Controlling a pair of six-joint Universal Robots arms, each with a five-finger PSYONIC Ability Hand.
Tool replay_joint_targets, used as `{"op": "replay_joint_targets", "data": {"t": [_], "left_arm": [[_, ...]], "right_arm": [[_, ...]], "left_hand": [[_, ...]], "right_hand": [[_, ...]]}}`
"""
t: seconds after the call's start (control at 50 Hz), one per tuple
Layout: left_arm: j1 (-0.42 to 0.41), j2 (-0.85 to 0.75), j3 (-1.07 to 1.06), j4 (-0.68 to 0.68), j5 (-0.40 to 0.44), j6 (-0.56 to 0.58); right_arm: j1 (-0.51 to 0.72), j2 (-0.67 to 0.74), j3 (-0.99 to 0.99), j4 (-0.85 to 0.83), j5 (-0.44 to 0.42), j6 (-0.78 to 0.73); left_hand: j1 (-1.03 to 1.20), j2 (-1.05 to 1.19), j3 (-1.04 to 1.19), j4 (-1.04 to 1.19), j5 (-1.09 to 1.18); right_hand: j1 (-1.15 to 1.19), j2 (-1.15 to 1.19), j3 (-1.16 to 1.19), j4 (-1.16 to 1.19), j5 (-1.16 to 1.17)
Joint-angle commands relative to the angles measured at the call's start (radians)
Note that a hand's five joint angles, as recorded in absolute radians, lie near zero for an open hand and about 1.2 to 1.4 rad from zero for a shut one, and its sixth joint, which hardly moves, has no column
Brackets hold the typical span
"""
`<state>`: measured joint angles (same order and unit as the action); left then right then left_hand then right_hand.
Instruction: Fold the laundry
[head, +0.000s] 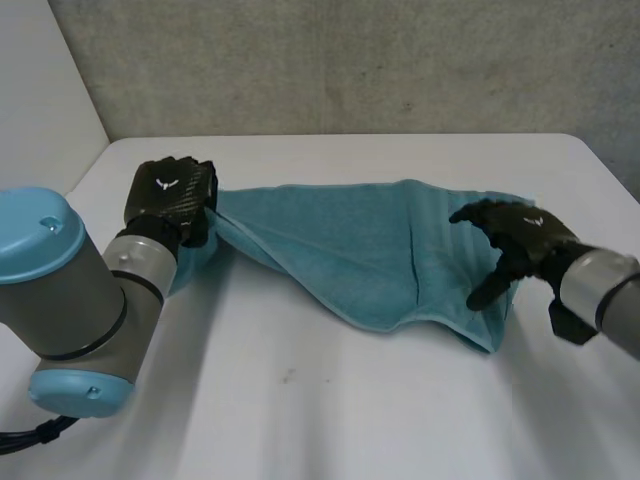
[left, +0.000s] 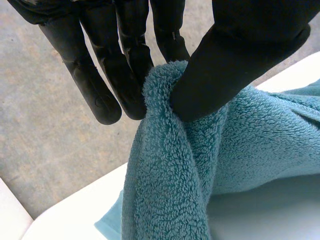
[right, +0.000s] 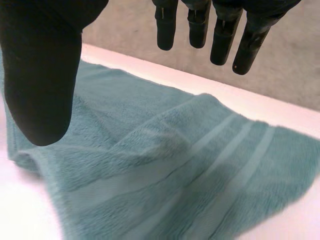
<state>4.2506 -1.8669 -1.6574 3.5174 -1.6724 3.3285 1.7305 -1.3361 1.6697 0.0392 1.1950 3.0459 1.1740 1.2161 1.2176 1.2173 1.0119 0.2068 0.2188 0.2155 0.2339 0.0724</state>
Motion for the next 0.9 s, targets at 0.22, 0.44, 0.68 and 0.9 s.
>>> {"op": "replay_joint_targets", "data": {"t": [0.22, 0.44, 0.68, 0.9], "left_arm": [[0.000, 0.008, 0.007, 0.005, -0.001, -0.003], [0.014, 0.009, 0.007, 0.003, -0.003, -0.003], [0.014, 0.008, -0.042, -0.008, -0.001, -0.003], [0.014, 0.005, -0.082, -0.006, -0.001, -0.001]], "right_arm": [[0.073, 0.047, 0.285, -0.314, 0.101, 0.080], [0.069, 0.193, 0.231, -0.398, 0.274, -0.025], [0.040, 0.111, 0.231, -0.417, 0.348, -0.047], [-0.029, 0.084, 0.229, -0.392, 0.318, -0.015]], "left_hand": [[0.222, 0.180, 0.179, 0.179, 0.210], [0.222, 0.180, 0.179, 0.179, 0.210], [0.222, 0.180, 0.179, 0.179, 0.210], [0.222, 0.180, 0.179, 0.179, 0.210]], "right_hand": [[-0.032, -0.044, -0.041, -0.059, -0.072], [0.045, 0.033, 0.036, 0.018, 0.005], [0.721, 0.709, 0.712, 0.694, 0.681], [0.398, 0.386, 0.389, 0.371, 0.358]]}}
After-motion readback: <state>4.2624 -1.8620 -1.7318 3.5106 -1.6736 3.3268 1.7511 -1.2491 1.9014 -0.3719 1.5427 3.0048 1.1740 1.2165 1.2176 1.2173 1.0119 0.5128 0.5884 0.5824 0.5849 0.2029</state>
